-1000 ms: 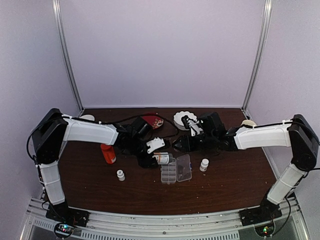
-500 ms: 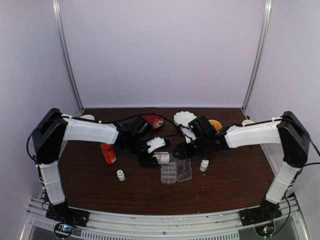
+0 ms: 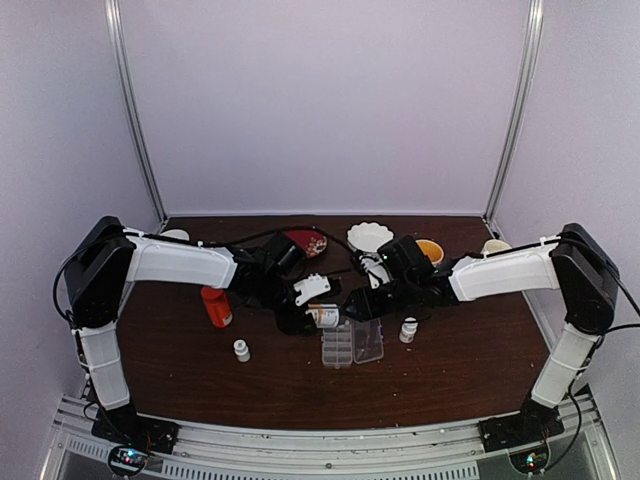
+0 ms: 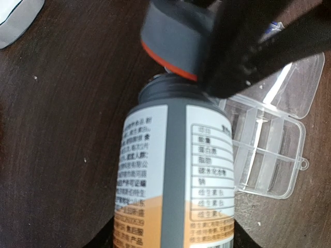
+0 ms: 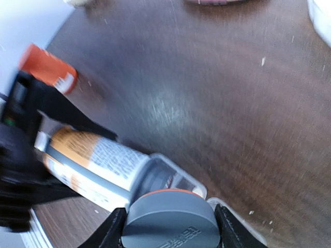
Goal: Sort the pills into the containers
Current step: Pour the pill into the compartment of the pill container.
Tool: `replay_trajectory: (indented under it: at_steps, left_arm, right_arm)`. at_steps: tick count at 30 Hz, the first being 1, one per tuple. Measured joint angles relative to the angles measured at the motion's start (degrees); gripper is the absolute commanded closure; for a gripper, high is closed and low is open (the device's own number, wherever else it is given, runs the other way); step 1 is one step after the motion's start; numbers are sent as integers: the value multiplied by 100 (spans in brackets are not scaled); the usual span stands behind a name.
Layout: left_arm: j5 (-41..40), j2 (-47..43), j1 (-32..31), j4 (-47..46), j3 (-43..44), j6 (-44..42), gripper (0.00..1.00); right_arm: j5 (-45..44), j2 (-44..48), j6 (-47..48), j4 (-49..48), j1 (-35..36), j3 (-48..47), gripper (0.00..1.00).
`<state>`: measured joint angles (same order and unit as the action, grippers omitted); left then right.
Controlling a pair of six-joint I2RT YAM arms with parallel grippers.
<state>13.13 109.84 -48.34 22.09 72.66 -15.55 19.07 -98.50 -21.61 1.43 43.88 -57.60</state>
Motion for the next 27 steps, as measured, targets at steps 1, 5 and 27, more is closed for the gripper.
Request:
replay_trajectory:
  at_steps: [1, 5, 27]
  left_arm:
    - [0, 0, 0, 0, 0, 2, 100]
    - [0, 0, -2, 2, 0, 2, 100]
    - [-31, 9, 22, 90, 2, 2, 100]
  right_arm:
    - [-4, -90, 2, 96, 20, 0, 100]
    - [-240, -199, 168, 671, 81, -225, 100]
    - [-144, -468, 146, 807, 52, -540, 100]
